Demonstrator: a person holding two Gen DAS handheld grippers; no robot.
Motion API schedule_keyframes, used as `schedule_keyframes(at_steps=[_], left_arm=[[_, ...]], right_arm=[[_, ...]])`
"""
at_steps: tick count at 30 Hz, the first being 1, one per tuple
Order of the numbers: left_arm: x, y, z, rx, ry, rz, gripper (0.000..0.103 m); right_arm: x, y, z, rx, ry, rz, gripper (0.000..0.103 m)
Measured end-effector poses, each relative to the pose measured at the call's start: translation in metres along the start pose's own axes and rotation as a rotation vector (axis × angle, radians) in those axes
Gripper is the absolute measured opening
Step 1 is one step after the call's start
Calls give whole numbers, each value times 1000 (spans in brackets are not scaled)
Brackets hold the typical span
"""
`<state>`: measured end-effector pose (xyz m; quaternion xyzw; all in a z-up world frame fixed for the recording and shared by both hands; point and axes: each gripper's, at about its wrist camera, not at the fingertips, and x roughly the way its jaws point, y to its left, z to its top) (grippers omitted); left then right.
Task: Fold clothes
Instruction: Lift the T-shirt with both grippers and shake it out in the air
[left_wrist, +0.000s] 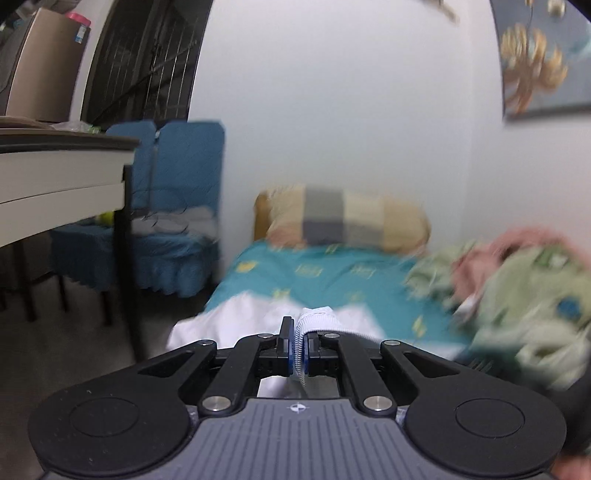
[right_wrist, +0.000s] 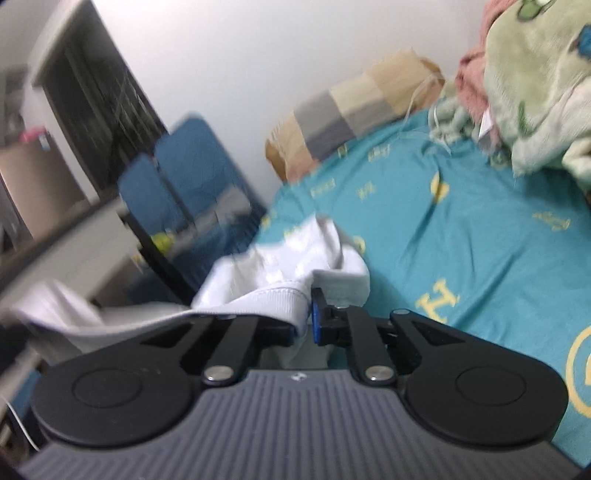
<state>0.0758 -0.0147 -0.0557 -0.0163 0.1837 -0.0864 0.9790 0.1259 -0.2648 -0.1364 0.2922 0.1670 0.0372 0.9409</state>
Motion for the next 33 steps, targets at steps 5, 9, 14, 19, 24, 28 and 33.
schedule_keyframes(at_steps=[5,9,14,19,24,28,33], left_arm=[[18,4,-17,-20,105,14,8],[22,-1,-28,8,131,4,14],[26,-13,-39,40,164,-7,21],[40,-30,-55,103,237,6,28],[63,-39,-74,163,266,65,31],[74,-24,-77,81,284,113,36],[70,-3,-63,-41,264,170,34]], right_arm=[[-23,-3,10,43,-48,30,9],[-38,4,22,12,-91,73,9],[-39,12,26,-24,-96,101,9],[-38,13,25,-40,-91,95,9],[-41,17,25,-55,-104,100,9],[-44,23,25,-89,-123,98,9],[-43,25,23,-134,-122,41,9]])
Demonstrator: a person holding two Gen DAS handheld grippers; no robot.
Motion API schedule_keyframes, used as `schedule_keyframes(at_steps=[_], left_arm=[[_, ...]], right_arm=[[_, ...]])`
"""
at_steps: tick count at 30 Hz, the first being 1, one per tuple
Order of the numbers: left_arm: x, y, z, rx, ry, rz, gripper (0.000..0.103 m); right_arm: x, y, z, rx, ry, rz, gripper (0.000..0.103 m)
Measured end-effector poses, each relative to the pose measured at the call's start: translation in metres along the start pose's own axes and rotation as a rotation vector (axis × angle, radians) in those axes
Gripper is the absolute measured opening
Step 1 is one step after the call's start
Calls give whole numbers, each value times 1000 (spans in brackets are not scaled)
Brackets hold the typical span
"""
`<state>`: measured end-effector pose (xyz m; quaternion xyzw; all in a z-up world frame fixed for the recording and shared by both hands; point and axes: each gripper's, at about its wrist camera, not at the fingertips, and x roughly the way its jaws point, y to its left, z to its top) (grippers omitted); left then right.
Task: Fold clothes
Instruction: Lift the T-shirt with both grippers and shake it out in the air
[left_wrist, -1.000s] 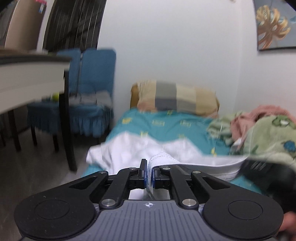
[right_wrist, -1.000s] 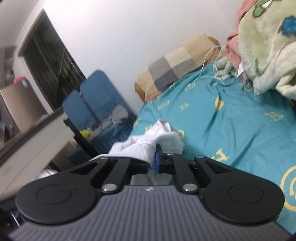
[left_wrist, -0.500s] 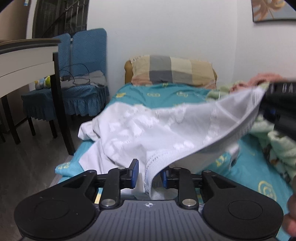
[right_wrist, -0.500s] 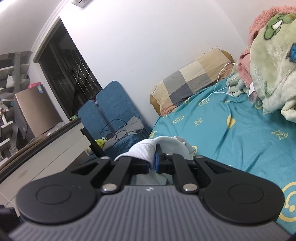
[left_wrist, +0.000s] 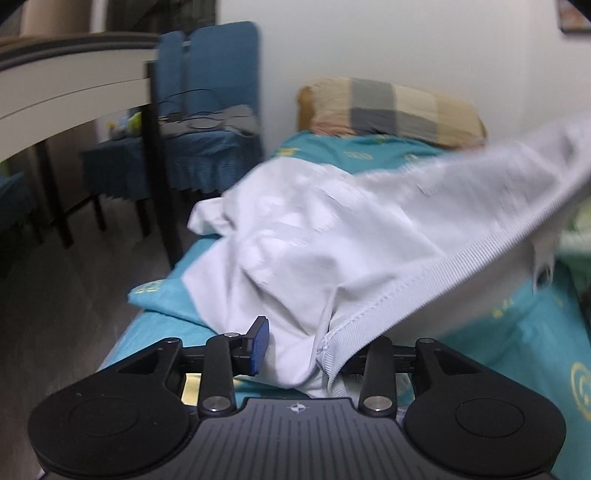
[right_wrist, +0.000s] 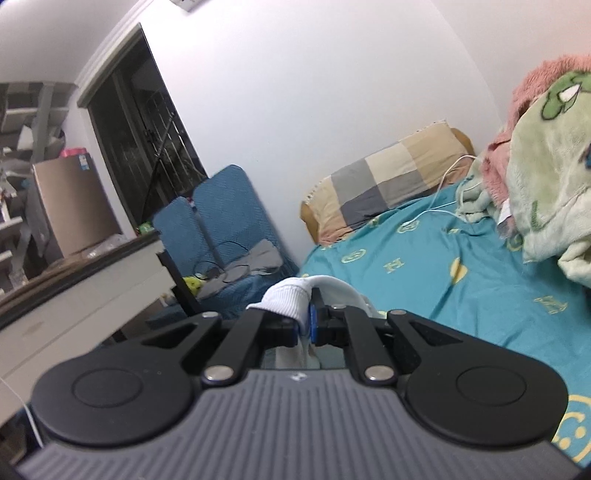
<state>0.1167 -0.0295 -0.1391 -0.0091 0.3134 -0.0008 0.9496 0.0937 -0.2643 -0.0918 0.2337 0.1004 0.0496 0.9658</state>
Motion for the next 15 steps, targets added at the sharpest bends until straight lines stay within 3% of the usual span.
schedule_keyframes(at_steps=[5,8,12,15], left_arm=[[-15,19,16,-101,-65,29,11],[-23,25,24,-145,-99,32,9],[-34,22,27,-137,-138,16,8],[-46,16,30,-120,-188,-5,8]], right_arm=[[16,-9,-12,-41,103,-130,9],[33,-17,-32,-77,220,-195,10],[54,-34,-60,-30,367,-243,10],[49,-43,-59,52,328,-236,9]])
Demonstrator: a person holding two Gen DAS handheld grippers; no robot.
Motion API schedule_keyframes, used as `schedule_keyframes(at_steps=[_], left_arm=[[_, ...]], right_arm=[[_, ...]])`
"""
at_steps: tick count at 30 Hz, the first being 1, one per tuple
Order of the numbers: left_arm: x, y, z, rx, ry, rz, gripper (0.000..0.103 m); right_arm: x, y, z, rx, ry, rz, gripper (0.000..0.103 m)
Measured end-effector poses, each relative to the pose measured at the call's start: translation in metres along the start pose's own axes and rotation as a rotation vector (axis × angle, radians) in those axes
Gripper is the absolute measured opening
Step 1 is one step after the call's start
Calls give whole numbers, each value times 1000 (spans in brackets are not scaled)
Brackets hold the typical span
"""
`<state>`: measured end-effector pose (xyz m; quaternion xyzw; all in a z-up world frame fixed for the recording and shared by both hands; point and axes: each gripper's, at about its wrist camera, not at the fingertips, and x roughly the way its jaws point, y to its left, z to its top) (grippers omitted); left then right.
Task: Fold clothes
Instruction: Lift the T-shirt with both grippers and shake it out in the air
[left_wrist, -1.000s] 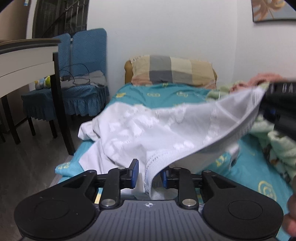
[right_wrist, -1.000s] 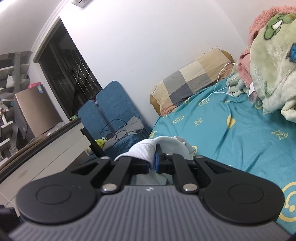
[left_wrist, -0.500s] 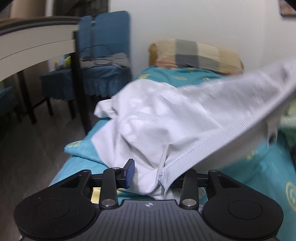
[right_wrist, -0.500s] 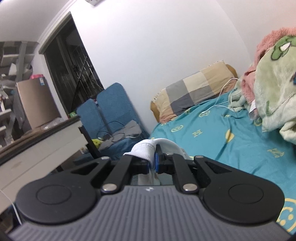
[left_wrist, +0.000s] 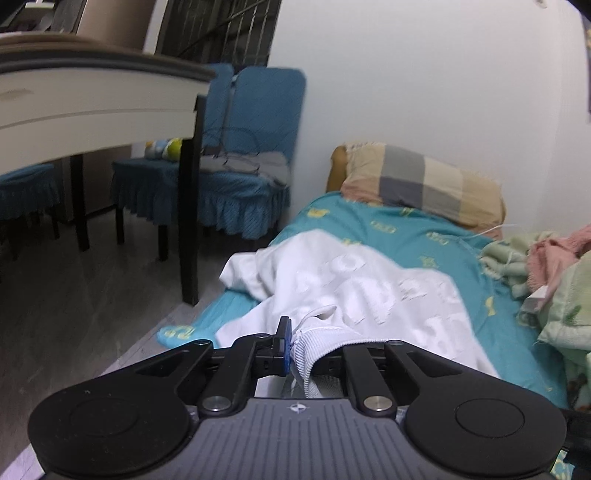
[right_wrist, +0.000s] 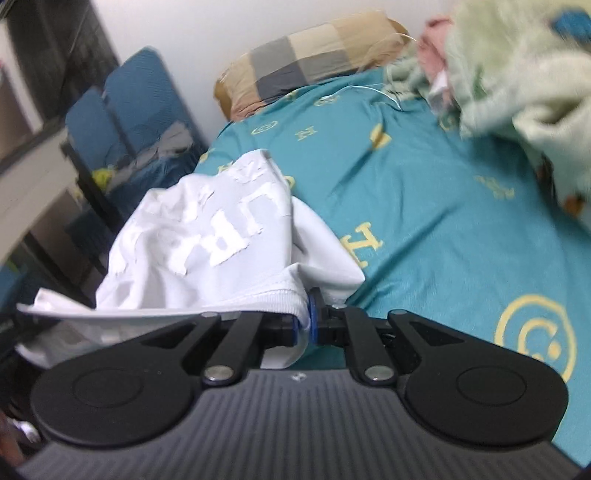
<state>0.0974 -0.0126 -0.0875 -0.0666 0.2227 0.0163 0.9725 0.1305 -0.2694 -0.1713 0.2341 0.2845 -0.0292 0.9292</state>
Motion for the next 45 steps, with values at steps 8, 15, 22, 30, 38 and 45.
schedule_keyframes(at_steps=[8,15,22,30,38,45], left_arm=[[-90,-12,70,11,-325,-83,6],[-187,-10,184,-68,-508,-158,5],[-320,-16,279,-61,-624,-241,5],[-453,-13,345,-47,-695,-335,5],[-431,-14,356,-25,-606,-343,5],[-265,-25,328,2,-463,-281,6]], right_arm=[[-90,44,41,-45,-380,59,9],[-209,102,113,-193,-650,163,9],[-348,145,182,-257,-826,250,9],[-496,174,204,-312,-995,334,9],[-500,180,225,-355,-965,290,9],[-363,157,238,-347,-776,184,9]])
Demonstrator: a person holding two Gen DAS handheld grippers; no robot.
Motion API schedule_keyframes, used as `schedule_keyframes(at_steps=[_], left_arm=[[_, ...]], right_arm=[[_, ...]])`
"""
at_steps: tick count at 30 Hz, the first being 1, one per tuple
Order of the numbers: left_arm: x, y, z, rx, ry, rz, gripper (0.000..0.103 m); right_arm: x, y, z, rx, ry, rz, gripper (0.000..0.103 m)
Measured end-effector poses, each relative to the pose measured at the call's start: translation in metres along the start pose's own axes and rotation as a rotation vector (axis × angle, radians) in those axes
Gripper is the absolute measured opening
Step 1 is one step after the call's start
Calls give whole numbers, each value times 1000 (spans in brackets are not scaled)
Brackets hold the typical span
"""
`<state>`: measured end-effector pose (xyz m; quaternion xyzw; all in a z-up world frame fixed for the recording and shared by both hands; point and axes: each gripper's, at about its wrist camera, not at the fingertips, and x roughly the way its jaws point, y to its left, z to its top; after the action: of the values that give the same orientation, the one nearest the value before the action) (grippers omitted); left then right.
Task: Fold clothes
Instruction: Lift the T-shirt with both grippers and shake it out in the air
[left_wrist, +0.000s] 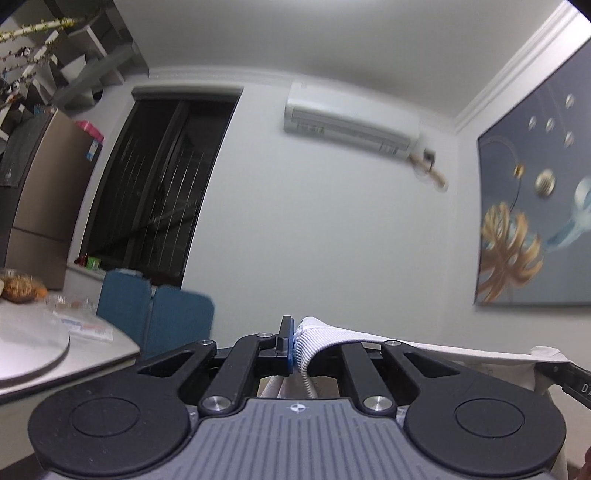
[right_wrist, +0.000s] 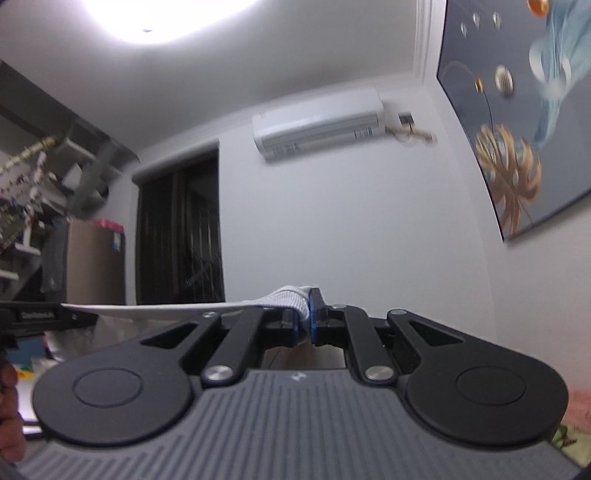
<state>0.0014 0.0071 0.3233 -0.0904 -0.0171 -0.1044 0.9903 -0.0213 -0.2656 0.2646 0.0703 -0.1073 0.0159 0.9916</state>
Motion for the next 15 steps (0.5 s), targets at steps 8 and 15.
schedule_keyframes(at_steps=[8,15], left_arm=[[209,41,-154,-27,188,96,6],[395,71,-338,-10,319,166,7]], right_arm=[[163,-49,-154,12,220,-94,9],[310,-109,-340,32,371,-160,9]])
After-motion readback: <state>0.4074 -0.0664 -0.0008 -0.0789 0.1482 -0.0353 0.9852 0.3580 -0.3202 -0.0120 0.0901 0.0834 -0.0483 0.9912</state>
